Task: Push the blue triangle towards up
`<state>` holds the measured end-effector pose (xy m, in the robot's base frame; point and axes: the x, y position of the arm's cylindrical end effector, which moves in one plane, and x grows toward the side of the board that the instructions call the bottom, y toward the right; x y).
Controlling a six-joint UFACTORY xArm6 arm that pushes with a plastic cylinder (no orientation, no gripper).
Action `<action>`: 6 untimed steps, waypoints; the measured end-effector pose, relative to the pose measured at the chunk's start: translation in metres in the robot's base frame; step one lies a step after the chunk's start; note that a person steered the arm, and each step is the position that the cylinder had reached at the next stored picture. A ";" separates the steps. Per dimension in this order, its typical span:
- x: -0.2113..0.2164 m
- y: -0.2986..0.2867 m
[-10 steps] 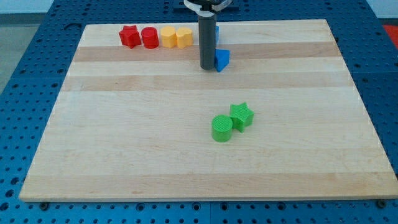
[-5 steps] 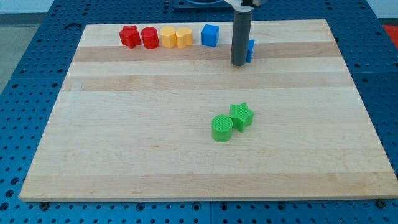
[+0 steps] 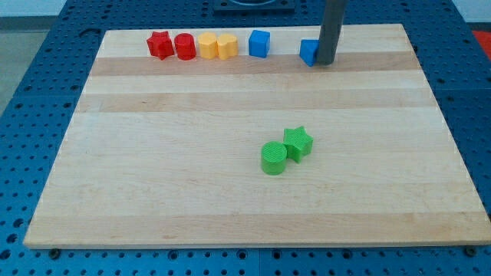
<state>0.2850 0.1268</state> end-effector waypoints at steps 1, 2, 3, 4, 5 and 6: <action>-0.004 0.000; -0.001 -0.004; -0.004 -0.017; -0.013 -0.028; -0.016 -0.031; -0.015 -0.012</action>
